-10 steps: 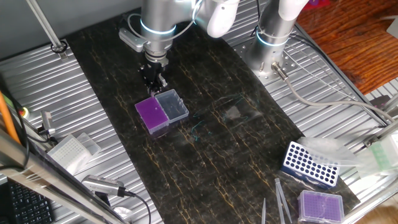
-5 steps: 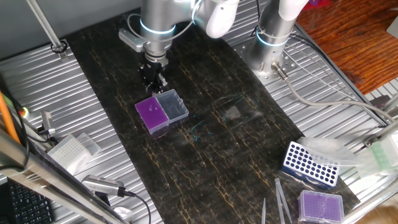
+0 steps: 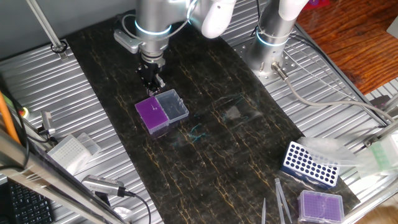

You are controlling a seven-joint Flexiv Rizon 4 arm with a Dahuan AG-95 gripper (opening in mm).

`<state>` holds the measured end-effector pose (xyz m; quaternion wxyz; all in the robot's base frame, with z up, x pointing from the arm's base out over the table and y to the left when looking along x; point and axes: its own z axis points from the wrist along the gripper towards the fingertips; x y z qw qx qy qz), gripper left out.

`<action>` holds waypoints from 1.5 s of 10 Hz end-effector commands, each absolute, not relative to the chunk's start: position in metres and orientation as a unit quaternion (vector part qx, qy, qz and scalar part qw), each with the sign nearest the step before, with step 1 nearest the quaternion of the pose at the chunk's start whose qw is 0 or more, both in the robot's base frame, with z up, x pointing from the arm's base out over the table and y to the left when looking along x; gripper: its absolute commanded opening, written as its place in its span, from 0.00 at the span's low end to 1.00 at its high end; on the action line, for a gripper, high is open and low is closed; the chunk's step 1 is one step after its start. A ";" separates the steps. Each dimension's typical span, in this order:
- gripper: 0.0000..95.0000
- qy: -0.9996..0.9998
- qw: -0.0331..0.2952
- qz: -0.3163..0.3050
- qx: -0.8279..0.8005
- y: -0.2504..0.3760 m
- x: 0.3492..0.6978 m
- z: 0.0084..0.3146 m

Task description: Insert a small pipette tip into the holder for small pipette tips

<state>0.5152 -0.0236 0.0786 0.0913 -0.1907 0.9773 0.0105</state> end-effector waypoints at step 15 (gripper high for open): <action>0.00 0.943 0.069 -0.046 -0.323 0.010 0.526 0.067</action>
